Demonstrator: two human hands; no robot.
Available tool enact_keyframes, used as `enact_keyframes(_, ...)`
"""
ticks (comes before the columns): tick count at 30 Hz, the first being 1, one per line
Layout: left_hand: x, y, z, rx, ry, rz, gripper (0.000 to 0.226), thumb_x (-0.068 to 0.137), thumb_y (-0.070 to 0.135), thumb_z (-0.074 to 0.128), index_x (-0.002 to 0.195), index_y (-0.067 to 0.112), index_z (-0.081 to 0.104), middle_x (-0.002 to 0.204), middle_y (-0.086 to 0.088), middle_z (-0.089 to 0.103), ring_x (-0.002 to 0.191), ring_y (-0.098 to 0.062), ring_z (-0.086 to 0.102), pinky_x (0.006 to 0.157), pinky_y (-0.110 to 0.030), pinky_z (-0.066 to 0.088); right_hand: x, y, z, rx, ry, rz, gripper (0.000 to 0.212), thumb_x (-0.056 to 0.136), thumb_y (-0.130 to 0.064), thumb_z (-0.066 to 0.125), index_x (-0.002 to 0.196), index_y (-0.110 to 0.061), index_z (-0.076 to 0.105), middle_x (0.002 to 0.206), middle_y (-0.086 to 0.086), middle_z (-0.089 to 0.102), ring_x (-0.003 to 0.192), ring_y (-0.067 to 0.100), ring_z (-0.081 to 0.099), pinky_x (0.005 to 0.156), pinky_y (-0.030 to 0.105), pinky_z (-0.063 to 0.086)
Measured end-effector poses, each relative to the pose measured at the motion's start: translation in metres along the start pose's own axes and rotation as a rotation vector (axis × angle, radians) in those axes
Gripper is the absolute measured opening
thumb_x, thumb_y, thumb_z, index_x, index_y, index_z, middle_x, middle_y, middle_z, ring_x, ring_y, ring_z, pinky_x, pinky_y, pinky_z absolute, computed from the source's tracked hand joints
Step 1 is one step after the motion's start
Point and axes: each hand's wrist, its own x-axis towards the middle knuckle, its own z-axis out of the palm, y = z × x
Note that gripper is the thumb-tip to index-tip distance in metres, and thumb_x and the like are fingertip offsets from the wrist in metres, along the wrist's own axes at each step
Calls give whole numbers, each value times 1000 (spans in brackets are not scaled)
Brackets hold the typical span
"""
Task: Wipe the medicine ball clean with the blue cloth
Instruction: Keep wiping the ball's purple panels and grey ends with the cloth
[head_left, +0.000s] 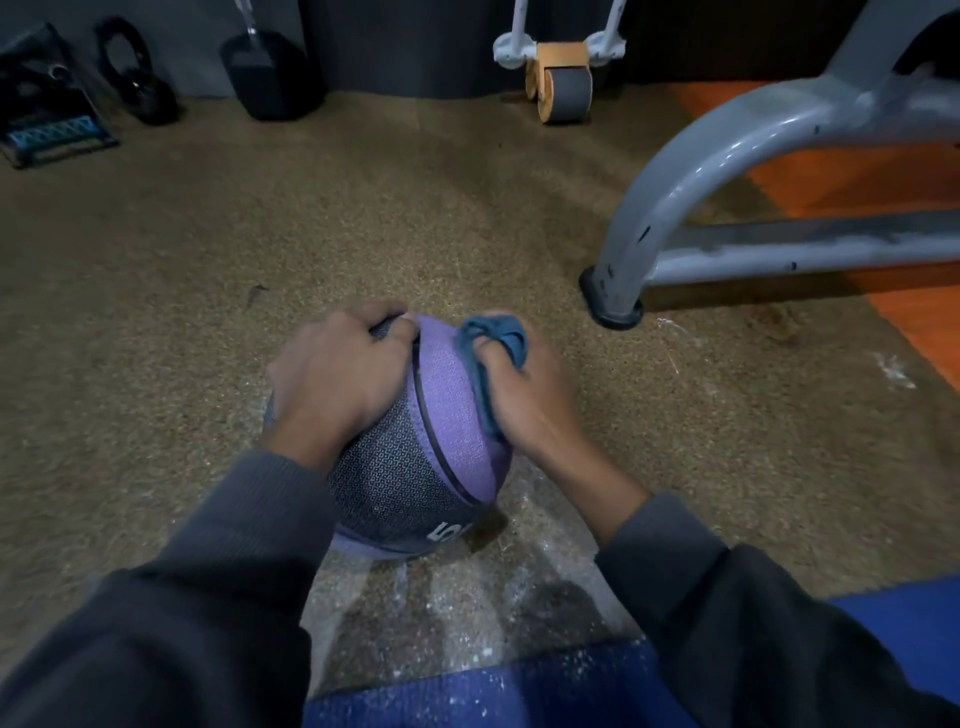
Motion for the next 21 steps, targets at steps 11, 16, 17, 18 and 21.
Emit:
enact_keyframes(11,-1,-11,3,-51,9,20,48,85,64,35,125,53,57,139,15,57,127,-26,53,104,-41,41,-39,-10,3,-181,49,-282,53,84,-49,41,134,-31,50,135,-9,52,120,13,47,97,31,37)
enact_keyframes(16,-7,-15,3,-77,50,49,45,88,62,38,127,52,58,142,21,54,131,-22,51,105,-40,40,-5,17,1,180,-46,332,25,89,-44,47,78,-24,57,78,-1,61,78,23,59,83,52,49)
enact_keyframes(17,-6,-16,3,-87,50,41,47,86,64,37,126,53,58,141,20,55,130,-23,52,106,-42,41,-4,19,0,167,-58,359,25,91,-42,48,75,-24,55,75,-1,59,76,24,58,83,53,49)
enact_keyframes(18,-5,-16,3,-94,48,28,49,83,65,35,125,54,58,140,20,56,129,-24,52,106,-44,41,-8,19,0,131,-49,316,23,90,-43,48,79,-24,56,80,-1,61,80,23,59,84,51,49)
enact_keyframes(21,-2,-19,3,-100,53,7,52,80,67,32,124,56,57,137,19,58,127,-25,54,105,-46,42,-32,-3,2,-86,-13,-29,34,91,-47,46,121,-34,56,126,-8,59,115,14,53,99,35,40)
